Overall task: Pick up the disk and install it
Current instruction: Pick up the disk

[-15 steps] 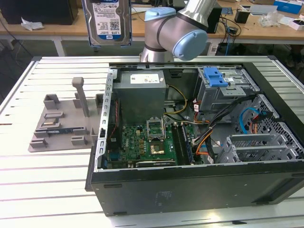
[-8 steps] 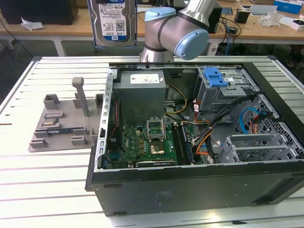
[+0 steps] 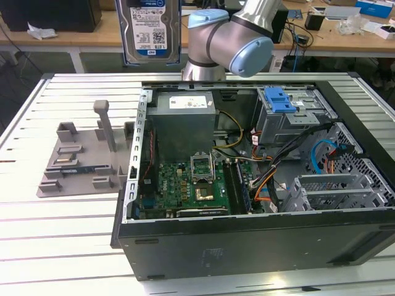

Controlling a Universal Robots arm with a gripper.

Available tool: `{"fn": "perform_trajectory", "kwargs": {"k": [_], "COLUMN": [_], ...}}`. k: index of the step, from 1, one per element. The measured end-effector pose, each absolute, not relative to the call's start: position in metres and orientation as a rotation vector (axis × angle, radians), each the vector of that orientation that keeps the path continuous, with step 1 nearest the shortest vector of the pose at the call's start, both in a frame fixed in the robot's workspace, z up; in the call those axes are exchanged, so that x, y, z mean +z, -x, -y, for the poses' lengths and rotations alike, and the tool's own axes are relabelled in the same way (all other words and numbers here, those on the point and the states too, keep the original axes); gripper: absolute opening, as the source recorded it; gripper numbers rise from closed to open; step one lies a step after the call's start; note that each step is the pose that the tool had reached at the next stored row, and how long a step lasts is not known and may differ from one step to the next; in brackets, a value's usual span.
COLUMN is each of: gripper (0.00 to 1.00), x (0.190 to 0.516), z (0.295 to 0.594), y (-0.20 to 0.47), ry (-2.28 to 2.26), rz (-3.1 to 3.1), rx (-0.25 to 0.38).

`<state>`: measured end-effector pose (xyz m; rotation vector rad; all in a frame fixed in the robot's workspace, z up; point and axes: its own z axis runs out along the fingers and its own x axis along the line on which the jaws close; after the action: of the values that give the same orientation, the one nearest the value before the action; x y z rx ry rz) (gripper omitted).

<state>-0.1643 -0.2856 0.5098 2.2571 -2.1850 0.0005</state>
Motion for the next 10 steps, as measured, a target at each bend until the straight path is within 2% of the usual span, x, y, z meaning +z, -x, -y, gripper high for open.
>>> {"fn": "perform_trajectory", "kwargs": {"k": [10], "gripper": [0.37], "x": [0.51], "z": [0.3], "y": [0.159], "ry": [-2.257], "rz": [2.185], "rx": [0.0]}}
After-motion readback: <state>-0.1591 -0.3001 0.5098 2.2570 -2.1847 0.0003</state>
